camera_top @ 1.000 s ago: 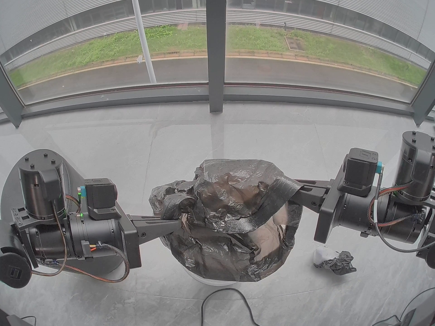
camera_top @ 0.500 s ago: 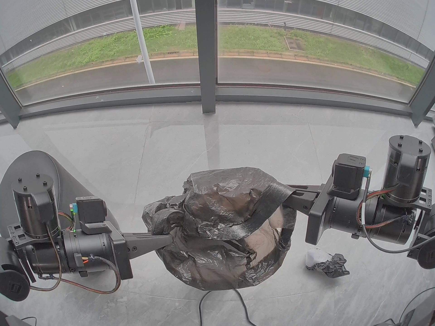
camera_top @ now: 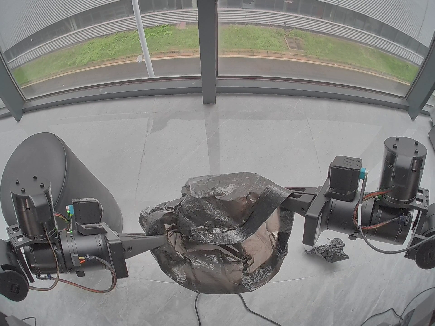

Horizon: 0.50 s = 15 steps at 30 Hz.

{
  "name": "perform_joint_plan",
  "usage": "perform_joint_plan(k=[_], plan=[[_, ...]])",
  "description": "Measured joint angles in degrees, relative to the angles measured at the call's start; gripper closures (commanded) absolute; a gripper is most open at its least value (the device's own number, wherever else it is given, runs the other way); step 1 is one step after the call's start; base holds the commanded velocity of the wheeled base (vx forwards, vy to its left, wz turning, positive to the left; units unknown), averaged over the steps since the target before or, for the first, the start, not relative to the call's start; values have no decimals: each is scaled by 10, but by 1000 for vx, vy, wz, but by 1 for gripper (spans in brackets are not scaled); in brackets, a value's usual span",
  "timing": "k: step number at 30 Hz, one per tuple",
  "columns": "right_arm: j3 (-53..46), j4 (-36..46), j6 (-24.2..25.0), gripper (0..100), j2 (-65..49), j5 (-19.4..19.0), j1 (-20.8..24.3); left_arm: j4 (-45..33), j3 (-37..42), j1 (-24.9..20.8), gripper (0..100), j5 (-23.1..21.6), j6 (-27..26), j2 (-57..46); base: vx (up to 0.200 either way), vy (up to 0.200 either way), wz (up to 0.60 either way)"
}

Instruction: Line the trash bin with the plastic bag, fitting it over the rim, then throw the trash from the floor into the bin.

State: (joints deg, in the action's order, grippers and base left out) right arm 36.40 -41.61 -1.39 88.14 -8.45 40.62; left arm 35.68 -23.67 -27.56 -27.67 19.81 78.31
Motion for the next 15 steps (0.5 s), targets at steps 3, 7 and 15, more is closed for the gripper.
perform_joint_plan(k=[3,7,15], plan=[[5,0,0,100,5,0,1,1,2,26,100,0,-2,13,0,0,0],[19,0,0,100,17,1,3,23,-3,54,100,-4,-2,47,0,0,0],[36,1,0,100,49,2,4,157,-13,69,100,-25,4,169,0,0,0]])
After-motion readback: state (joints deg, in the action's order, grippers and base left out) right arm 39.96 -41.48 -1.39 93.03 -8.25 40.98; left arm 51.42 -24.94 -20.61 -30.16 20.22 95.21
